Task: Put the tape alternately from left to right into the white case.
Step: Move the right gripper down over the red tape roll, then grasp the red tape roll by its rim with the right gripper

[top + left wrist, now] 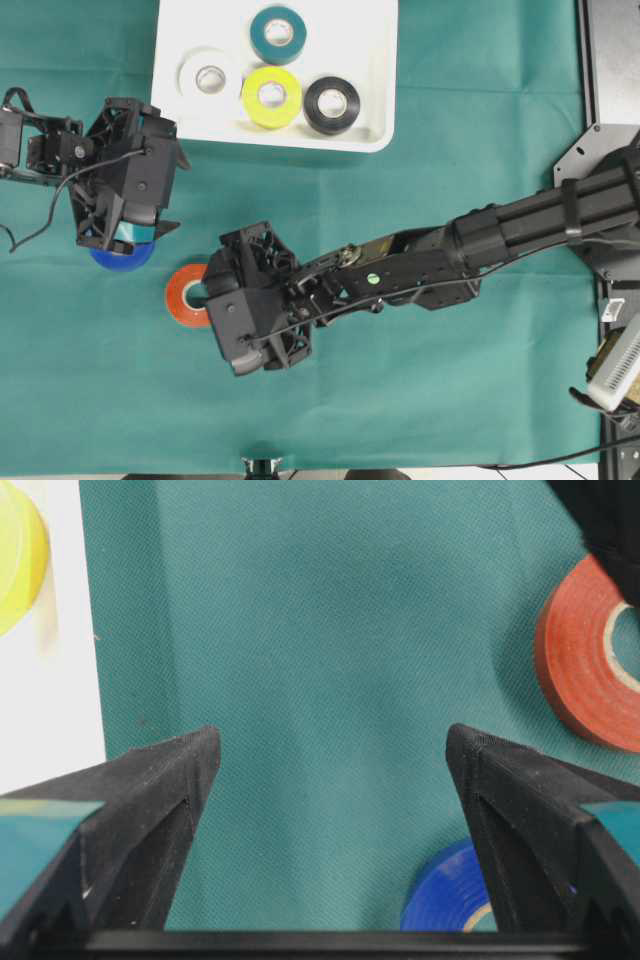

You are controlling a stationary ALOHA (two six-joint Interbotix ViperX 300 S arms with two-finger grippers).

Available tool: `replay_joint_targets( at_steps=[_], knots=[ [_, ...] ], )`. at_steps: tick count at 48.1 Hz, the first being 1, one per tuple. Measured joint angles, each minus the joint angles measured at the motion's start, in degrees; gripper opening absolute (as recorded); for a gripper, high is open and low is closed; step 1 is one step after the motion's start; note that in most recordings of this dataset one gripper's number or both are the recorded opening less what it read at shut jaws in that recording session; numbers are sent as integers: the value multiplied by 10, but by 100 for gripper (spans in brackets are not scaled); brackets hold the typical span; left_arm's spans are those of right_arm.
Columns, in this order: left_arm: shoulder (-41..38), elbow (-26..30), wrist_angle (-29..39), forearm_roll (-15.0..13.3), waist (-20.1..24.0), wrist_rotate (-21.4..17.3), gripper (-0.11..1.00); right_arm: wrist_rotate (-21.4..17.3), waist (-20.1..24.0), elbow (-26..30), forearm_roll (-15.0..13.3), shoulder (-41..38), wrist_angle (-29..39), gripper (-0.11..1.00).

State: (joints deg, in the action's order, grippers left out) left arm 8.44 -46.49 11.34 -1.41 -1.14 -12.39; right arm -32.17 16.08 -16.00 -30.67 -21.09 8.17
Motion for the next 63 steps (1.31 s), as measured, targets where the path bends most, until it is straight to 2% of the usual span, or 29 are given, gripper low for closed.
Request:
replay_joint_targets(
  at_steps=[8, 22, 45, 50, 58, 61, 63],
  knots=[
    [0, 0, 0, 0, 1, 0, 97, -1, 5, 15, 7, -21, 5, 85],
    [0, 0, 1, 1, 1, 0, 97, 0, 6, 53, 18, -57, 54, 84],
    [0, -3, 1, 0, 0, 0, 97, 0, 9, 73, 29, -70, 65, 69],
    [0, -4, 1, 0, 0, 0, 97, 0, 9, 75, 29, -72, 66, 58],
    [0, -4, 1, 0, -1, 0, 97, 1, 14, 76, 30, -73, 65, 15],
    [1, -4, 1, 0, -2, 0, 97, 0, 14, 76, 30, -73, 65, 5],
    [1, -4, 1, 0, -2, 0, 97, -2, 14, 76, 30, -73, 66, 3]
  ],
)
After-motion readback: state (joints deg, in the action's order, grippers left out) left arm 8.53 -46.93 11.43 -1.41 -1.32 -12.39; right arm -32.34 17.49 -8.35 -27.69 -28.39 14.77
